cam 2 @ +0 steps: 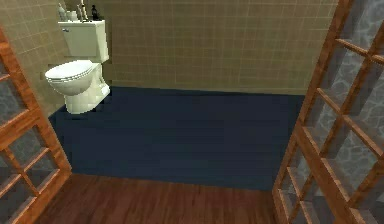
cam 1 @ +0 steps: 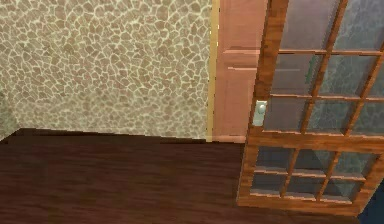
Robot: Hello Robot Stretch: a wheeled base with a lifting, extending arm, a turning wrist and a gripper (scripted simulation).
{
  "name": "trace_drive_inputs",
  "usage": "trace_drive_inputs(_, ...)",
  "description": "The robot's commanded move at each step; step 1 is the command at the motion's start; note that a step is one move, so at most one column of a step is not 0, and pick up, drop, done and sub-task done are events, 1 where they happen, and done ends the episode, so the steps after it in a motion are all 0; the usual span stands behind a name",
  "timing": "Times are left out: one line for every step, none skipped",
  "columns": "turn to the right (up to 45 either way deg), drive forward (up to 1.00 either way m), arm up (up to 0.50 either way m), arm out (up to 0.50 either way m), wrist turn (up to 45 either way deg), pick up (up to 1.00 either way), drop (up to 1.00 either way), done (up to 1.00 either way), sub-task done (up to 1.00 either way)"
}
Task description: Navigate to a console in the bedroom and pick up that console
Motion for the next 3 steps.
trace_drive_inputs(-3.0, 0.0, 0.0, 0.0, 0.0, 0.0, 0.0, 0.0, 0.0)
trace_drive_inputs(0.0, 0.05, 0.0, 0.0, 0.0, 0.0, 0.0, 0.0, 0.0)
trace_drive_inputs(45.0, 0.0, 0.0, 0.0, 0.0, 0.0, 0.0, 0.0, 0.0)
